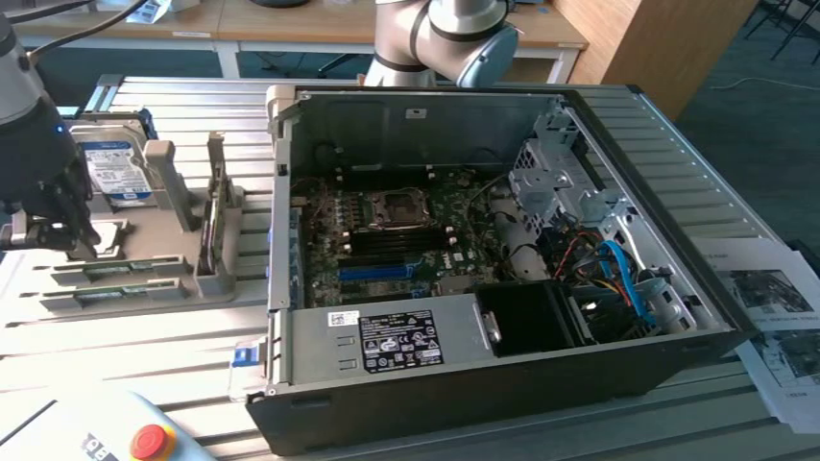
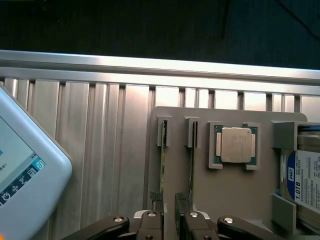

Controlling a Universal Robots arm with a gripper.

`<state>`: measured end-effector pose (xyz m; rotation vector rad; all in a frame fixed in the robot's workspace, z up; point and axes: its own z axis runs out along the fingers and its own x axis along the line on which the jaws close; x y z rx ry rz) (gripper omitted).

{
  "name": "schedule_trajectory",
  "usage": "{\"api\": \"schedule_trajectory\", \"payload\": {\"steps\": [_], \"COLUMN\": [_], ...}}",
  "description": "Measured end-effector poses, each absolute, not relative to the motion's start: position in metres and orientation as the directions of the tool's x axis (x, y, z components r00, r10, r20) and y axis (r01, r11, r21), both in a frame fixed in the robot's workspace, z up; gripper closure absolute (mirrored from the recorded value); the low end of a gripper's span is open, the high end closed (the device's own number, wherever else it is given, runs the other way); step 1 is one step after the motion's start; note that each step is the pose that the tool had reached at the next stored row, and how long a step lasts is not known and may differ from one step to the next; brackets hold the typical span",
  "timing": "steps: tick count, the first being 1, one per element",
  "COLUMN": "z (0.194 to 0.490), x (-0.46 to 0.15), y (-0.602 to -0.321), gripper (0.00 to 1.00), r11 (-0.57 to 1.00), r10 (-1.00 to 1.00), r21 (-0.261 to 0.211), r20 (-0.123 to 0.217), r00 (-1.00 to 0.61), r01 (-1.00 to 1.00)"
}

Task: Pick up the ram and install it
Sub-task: 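Pick up the ram and move it above insertion slot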

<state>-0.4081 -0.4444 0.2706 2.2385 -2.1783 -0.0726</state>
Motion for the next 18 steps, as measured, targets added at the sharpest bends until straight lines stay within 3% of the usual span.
{"api": "schedule_trajectory", "payload": {"steps": [18], "z": [0.252], "x": [-0.408], "y": [-0.445], "gripper": [0.76], "r11": [-0.028], "r10": [-0.999], "r21": [0.045], "r20": [-0.021], "r00": [0.027], "r01": [-0.999]}}
